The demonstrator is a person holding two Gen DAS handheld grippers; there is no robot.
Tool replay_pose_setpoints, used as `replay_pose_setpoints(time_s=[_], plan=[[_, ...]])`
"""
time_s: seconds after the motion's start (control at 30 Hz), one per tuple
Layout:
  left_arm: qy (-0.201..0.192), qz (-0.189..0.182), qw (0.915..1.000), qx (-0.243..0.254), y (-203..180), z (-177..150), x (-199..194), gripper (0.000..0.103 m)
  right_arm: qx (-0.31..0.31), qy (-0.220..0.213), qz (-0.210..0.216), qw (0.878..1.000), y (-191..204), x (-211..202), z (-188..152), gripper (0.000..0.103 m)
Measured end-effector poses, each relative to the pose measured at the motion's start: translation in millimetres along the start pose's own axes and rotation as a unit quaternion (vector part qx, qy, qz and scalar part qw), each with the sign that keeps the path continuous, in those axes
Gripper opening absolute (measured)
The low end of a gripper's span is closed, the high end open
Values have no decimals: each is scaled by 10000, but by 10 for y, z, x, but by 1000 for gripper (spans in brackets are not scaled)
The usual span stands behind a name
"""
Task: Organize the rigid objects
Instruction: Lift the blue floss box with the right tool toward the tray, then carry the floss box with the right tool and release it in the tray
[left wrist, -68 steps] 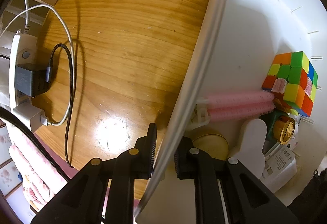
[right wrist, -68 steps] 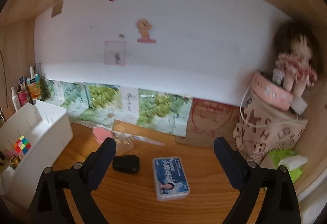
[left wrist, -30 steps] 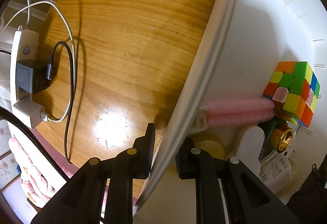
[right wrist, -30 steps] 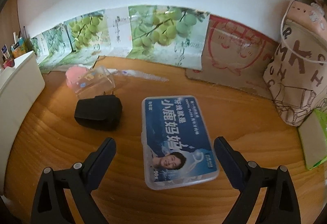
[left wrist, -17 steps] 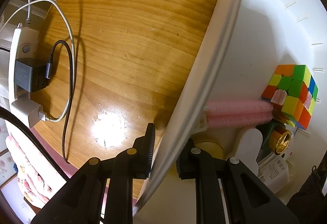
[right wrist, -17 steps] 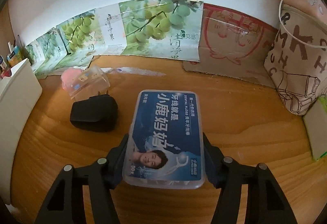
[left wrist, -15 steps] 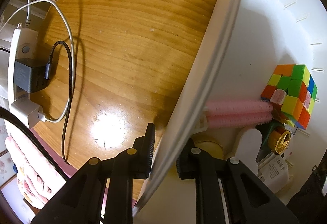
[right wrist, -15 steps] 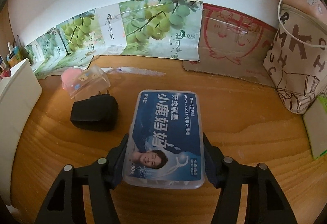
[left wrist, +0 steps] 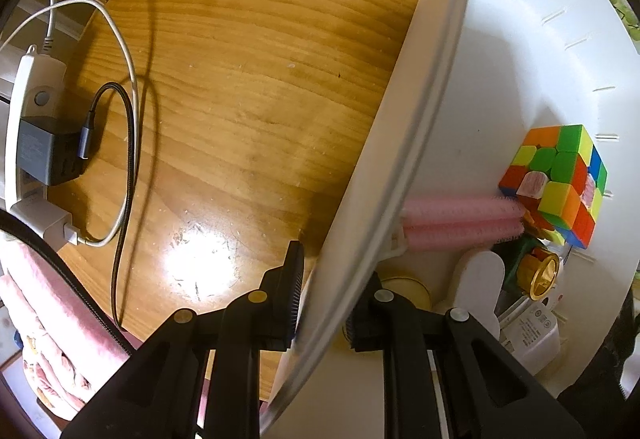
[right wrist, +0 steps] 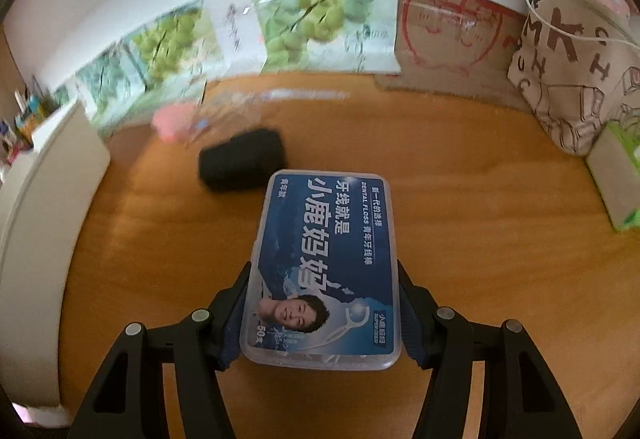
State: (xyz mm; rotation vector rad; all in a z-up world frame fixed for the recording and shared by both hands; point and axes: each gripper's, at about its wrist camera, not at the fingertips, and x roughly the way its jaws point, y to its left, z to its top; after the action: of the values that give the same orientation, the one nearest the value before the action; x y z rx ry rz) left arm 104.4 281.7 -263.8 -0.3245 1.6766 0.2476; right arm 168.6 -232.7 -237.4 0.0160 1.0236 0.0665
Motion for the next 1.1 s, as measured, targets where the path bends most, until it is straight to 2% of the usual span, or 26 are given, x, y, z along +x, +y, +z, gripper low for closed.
replay_pose_setpoints(time_s=[0.33, 0.67, 0.93, 1.1], plan=[[-81, -78, 9999, 132, -28, -62, -26, 19, 61, 724, -84, 9973, 412, -276, -393, 62], [-81, -171, 9996, 211, -57, -86, -35, 19, 436, 1470, -11, 9882, 625, -429, -536, 62], [-56, -267, 9990, 363, -84, -98, -51, 20, 568, 1675, 410, 9834, 875, -606, -436, 62], [10, -247, 9981, 567, -135, -116, -41, 20, 554, 1586, 654, 9836, 1112, -713, -313, 62]])
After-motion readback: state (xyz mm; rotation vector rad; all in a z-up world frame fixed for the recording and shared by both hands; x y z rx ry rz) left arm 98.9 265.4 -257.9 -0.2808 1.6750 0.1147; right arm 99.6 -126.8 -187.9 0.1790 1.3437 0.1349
